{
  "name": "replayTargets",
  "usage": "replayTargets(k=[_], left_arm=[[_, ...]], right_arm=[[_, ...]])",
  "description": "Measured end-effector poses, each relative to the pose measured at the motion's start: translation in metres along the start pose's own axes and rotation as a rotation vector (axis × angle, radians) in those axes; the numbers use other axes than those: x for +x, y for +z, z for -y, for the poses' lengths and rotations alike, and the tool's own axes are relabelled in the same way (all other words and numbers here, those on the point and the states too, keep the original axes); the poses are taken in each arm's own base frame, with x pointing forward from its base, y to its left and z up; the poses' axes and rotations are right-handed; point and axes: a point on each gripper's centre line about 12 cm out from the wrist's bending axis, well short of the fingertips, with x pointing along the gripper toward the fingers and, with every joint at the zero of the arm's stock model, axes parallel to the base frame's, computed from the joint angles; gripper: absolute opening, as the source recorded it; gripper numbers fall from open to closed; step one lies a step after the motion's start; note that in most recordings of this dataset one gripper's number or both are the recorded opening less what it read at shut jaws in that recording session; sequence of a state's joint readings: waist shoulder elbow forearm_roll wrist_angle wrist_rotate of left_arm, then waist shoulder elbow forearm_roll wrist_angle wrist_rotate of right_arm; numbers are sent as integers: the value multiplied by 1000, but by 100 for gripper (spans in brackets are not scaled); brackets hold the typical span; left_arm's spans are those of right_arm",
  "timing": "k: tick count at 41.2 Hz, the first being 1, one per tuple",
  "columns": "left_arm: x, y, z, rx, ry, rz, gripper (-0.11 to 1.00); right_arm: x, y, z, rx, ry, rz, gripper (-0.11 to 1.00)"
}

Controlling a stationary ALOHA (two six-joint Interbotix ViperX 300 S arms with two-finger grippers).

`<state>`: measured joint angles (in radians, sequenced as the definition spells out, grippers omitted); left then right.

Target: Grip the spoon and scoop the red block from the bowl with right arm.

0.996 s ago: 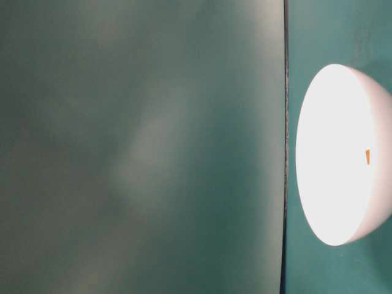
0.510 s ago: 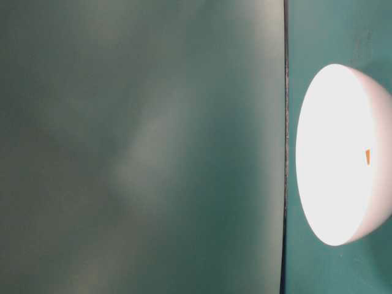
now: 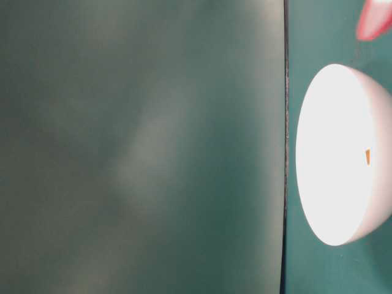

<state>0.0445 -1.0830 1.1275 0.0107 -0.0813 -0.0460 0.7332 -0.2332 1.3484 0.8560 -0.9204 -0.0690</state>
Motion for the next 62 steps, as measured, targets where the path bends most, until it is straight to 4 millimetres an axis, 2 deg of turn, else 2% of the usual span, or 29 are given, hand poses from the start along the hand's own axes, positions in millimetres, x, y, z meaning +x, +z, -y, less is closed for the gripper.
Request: replayTargets(k=[6,15,29,40,51,62], left_arm=[[0,0,0,2,0,0,0],[0,0,0,2,0,0,0],[0,-4,0,-2,2,-35,0],[0,-8,0,-2,2,-69,0],[0,-10,0,0,2,-86,0],[0,-11,0,2,4,-89,0]], right_arm=[[2,25,1,14,0,4,25],[8,61,14,65,-10,-112,25],[10,135,32,113,39,-230,25],[15,174,50,117,42,-347,25],[33,196,55,64,39,-494,25],[61,194,67,145,-40,-682,25]])
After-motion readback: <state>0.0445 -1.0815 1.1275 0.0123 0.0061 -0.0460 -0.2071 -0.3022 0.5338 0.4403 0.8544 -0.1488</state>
